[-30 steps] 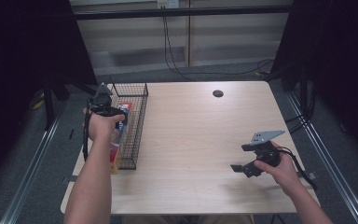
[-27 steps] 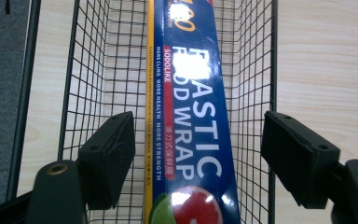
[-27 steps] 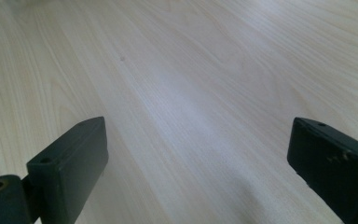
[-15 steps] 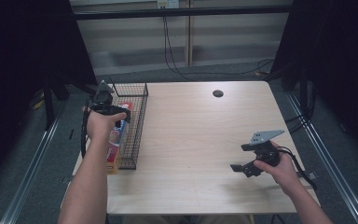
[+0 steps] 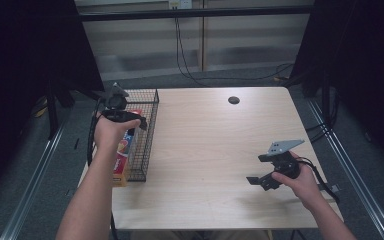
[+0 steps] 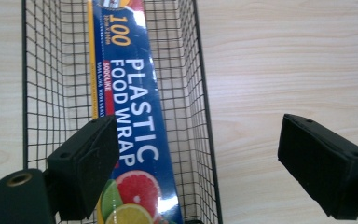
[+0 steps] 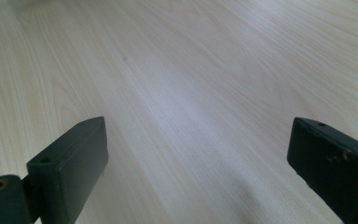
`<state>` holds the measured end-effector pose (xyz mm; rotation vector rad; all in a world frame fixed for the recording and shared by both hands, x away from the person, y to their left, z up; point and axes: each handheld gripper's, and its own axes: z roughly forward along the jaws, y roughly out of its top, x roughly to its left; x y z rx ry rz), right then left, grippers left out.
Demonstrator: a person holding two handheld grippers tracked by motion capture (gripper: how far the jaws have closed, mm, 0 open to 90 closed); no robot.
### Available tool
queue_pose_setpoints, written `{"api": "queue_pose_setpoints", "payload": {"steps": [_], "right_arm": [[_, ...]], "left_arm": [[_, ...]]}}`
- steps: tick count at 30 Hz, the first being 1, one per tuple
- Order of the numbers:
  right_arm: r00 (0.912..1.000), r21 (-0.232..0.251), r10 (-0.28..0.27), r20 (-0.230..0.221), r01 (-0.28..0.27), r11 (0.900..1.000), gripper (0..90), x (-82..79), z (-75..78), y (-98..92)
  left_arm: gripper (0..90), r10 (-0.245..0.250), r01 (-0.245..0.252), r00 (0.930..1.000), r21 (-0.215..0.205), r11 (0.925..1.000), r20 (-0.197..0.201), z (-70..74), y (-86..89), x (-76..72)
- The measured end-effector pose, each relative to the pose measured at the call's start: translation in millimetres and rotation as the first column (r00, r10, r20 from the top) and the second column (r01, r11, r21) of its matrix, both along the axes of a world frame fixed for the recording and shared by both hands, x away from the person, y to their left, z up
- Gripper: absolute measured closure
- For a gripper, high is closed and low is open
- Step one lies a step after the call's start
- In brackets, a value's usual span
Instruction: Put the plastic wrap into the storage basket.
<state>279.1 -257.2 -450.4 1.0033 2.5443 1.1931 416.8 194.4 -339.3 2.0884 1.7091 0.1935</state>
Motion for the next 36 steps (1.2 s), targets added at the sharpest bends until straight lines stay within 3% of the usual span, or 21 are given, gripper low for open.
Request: {"api": "queue_pose_setpoints", "payload": {"steps": [3, 16, 36], "right_arm": [[1.0, -0.002, -0.002, -0.001, 0.002, 1.0, 4.8, 0.0, 0.2, 0.1], [1.0, -0.004, 0.007, 0.002, -0.007, 1.0, 4.8, 0.3, 0.5, 1.6], [1.0, -0.01, 0.009, 0.0, -0.009, 1.0, 4.8, 0.3, -0.2, 3.6]], "left_arm": [[12.7, -0.025, 0.025, 0.9997, -0.024, 0.9994, 0.002, 0.5, -4.2, -1.5], [12.3, -0.099, 0.1, 0.9948, -0.045, 0.994, 0.025, 6.0, -18.9, -7.2], [11.9, -0.207, 0.211, 0.9766, -0.087, 0.9735, 0.059, 2.0, -39.7, -19.1]]}}
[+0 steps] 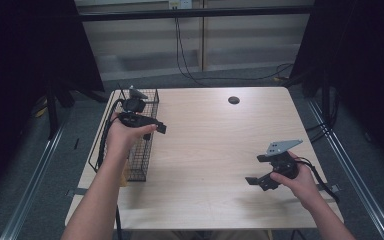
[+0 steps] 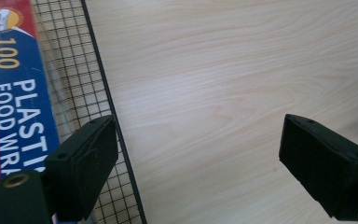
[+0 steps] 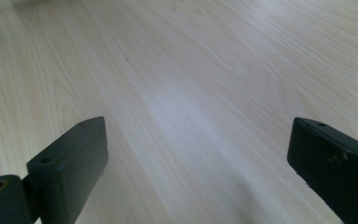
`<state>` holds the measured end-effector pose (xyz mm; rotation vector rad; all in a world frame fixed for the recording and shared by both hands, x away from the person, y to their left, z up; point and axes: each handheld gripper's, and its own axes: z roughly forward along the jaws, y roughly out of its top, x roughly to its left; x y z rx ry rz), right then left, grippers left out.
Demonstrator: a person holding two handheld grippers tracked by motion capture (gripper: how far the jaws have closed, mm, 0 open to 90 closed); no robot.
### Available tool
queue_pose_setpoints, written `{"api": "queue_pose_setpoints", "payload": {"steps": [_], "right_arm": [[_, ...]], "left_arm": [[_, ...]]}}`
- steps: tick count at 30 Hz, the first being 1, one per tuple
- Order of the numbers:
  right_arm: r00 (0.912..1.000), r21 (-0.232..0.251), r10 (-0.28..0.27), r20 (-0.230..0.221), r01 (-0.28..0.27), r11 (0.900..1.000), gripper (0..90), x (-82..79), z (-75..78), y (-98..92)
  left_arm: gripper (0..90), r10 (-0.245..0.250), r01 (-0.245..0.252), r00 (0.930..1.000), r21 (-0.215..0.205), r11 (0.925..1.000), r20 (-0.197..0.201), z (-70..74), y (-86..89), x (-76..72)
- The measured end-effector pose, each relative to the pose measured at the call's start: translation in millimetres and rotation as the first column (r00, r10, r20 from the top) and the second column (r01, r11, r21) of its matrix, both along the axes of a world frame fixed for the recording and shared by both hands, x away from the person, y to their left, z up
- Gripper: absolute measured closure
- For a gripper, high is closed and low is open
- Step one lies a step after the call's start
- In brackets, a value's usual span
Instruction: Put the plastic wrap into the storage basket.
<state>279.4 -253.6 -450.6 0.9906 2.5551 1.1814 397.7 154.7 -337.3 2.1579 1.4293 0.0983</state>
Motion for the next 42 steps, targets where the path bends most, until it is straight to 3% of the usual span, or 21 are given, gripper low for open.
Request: {"api": "queue_pose_setpoints", "payload": {"steps": [2, 14, 25, 30, 42], "right_arm": [[1.0, -0.001, 0.001, -0.002, -0.001, 1.0, 4.8, -0.1, -0.1, 0.1], [1.0, -0.004, 0.005, 0.0, -0.005, 1.0, 4.8, 0.0, -0.7, 0.9], [1.0, -0.009, 0.005, -0.001, -0.005, 1.0, 4.8, -0.2, -0.9, 1.1], [1.0, -0.009, 0.006, 0.001, -0.006, 1.0, 4.8, -0.6, -0.8, 1.1], [1.0, -0.01, 0.006, 0.0, -0.006, 1.0, 4.7, 0.0, -2.7, -0.9]], "left_arm": [[11.8, 0.002, -0.002, 1.0, -0.016, 0.9999, 0.003, -1.8, -3.1, -1.5], [11.8, -0.056, 0.056, 0.9984, -0.026, 0.9981, 0.01, -9.4, -14.1, -9.4], [11.5, -0.112, 0.114, 0.9934, -0.054, 0.992, 0.024, -19.8, -27.7, -20.8], [11.5, -0.146, 0.149, 0.9885, -0.077, 0.9858, 0.039, -29.2, -33.7, -25.6], [11.4, -0.185, 0.187, 0.9823, -0.066, 0.9802, 0.026, -52.2, -41.3, -36.3]]}}
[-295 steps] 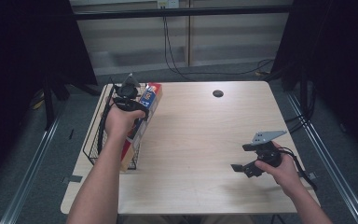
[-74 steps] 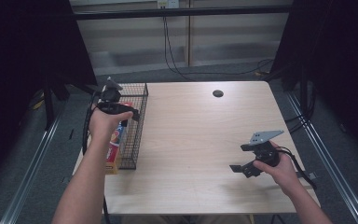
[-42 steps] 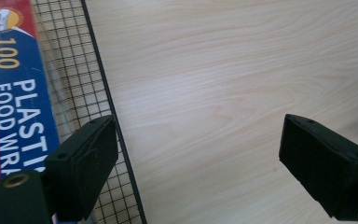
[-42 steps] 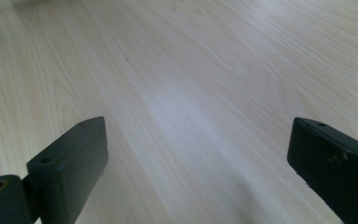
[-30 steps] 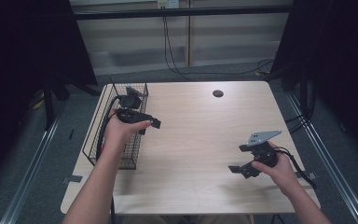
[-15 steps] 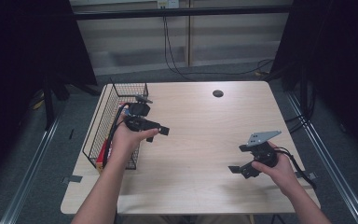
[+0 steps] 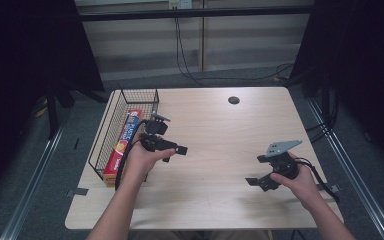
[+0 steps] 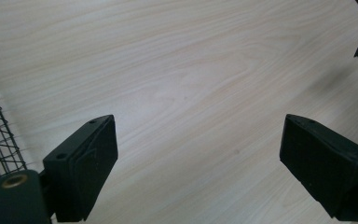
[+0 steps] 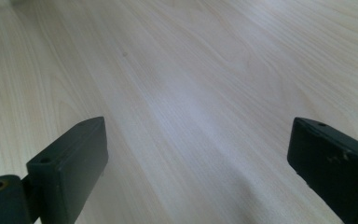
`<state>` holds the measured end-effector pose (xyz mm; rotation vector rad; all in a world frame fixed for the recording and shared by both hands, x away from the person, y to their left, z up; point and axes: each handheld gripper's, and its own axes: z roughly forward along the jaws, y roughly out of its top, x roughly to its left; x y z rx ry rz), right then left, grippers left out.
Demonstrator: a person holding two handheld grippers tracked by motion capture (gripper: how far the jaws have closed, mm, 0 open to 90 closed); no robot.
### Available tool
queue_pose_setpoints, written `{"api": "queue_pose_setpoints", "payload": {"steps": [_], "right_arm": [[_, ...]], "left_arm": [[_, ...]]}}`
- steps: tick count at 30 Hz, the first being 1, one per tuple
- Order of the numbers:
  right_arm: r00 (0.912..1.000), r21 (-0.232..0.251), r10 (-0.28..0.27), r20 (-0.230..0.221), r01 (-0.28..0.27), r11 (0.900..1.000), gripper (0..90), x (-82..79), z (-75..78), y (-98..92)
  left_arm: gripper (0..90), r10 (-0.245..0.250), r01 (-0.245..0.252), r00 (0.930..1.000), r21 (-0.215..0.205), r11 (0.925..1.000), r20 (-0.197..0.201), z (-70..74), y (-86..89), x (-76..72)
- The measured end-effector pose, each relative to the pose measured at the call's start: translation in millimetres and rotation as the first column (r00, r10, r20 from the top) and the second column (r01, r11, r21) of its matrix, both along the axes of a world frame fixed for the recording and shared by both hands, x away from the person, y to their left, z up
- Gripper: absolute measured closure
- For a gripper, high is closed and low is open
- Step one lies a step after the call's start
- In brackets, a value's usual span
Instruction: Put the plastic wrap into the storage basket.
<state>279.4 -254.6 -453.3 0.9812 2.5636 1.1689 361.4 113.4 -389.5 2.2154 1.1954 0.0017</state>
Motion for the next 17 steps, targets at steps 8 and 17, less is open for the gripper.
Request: {"api": "queue_pose_setpoints", "payload": {"steps": [8, 17], "right_arm": [[0.9998, -0.013, -0.018, 0.01, 0.018, 1.0, 4.7, 0.2, -3.5, -1.0], [0.9992, -0.063, -0.03, 0.027, 0.031, 0.997, 2.6, 1.4, -17.8, 1.6]], "left_arm": [[11.4, -0.033, 0.033, 0.9994, 0.005, 0.9994, 0.009, -24.7, -9.3, -12.2], [11.6, -0.063, 0.064, 0.9973, -0.002, 0.998, 0.036, -44.7, -16.8, -28.9]]}}
